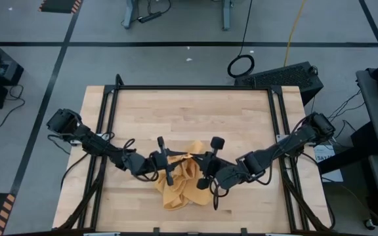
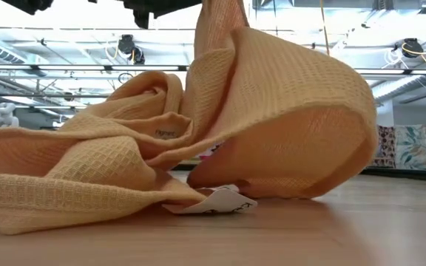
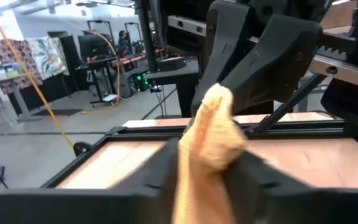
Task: Roll towel
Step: Roll the yellow towel
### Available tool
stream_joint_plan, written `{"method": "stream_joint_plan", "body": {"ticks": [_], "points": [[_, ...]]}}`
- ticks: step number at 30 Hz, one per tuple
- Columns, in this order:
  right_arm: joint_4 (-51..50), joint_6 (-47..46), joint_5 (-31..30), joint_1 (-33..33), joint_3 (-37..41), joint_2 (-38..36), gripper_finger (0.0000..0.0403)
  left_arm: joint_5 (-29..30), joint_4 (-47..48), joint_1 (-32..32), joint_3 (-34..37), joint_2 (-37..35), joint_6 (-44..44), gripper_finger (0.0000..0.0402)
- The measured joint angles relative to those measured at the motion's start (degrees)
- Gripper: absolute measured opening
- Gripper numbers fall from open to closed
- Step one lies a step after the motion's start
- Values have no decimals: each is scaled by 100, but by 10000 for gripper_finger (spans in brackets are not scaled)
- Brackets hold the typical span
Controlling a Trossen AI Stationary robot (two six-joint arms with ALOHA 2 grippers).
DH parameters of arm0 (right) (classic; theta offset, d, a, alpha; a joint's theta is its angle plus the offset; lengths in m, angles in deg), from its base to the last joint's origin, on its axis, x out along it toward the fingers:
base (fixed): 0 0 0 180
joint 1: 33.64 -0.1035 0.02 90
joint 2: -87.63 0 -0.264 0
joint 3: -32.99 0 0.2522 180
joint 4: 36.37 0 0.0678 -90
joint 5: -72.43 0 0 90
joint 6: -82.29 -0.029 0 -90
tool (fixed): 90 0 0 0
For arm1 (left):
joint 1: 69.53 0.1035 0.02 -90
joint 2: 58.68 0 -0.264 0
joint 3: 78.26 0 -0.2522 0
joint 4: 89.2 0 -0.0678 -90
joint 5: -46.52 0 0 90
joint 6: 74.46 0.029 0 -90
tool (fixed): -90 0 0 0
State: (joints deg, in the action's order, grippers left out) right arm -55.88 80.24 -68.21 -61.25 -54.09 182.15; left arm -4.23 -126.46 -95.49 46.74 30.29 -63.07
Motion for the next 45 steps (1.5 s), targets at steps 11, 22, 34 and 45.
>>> {"method": "stream_joint_plan", "body": {"ticks": [11, 22, 34, 45], "points": [[-2006, -1913, -1, -443, 0, 41, 81, 44, -1, -10, 4, -508, 913, 7], [-1593, -2513, -30, -499, 4, 633, 157, -171, 148, 146, 4, -1158, 1509, 7], [139, -656, 2275, -194, 2, 1543, 153, -836, 101, 518, 4, -2393, 1657, 7], [-1154, -1470, 1182, -404, 0, 1202, 144, -910, 832, 645, 4, -3126, 1604, 7]]}}
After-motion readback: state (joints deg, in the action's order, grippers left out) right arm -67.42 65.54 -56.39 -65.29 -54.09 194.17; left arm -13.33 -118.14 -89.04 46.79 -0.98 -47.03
